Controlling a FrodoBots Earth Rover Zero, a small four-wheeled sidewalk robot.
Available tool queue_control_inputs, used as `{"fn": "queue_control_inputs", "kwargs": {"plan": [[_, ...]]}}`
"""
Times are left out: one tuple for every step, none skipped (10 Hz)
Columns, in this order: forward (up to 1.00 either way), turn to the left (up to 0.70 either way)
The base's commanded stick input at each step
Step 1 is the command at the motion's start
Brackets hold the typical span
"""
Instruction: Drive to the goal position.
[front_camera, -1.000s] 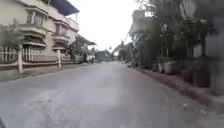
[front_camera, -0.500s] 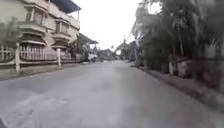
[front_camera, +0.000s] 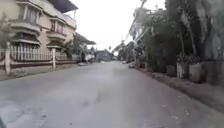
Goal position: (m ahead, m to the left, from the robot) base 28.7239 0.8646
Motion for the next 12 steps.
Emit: {"fn": "queue_control_inputs", "kwargs": {"plan": [[1.00,0.00],[1.00,0.00],[1.00,0.00],[1.00,0.00],[1.00,0.00],[1.00,0.00],[1.00,0.00],[1.00,0.00],[1.00,0.00],[1.00,0.00],[1.00,0.00],[1.00,0.00]]}}
